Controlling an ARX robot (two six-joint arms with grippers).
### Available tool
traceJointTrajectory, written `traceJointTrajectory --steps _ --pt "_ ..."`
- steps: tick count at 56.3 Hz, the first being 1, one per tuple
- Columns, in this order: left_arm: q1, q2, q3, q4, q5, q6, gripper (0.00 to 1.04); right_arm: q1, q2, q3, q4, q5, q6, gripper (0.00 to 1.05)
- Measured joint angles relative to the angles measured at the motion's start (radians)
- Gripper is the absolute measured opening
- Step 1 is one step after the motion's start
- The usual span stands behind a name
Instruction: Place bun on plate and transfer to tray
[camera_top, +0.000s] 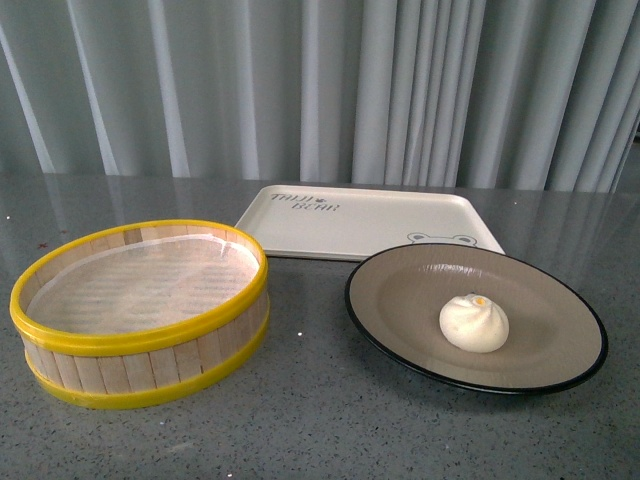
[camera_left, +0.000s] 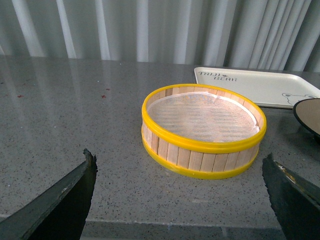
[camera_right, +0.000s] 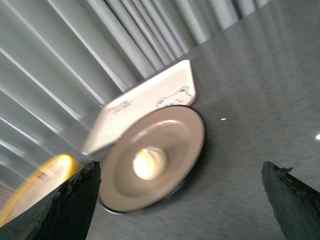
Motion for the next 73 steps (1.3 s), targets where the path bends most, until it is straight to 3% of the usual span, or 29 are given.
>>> traceJointTrajectory --steps 7,20,37,73 --pt "0.000 0.000 0.000 0.000 0.000 0.000 0.98 0.129 0.315 0.055 0.184 0.047 0.251 0.96" --pt "0.000 0.000 0.000 0.000 0.000 0.000 0.98 0.273 0.539 0.100 0.227 0.097 0.523 0.96" --pt "0.000 0.000 0.000 0.000 0.000 0.000 0.98 0.234 0.669 0.139 0.281 0.026 0.623 0.96" --pt "0.000 0.000 0.000 0.000 0.000 0.000 0.98 0.154 0.834 0.253 0.309 -0.073 0.627 0.96"
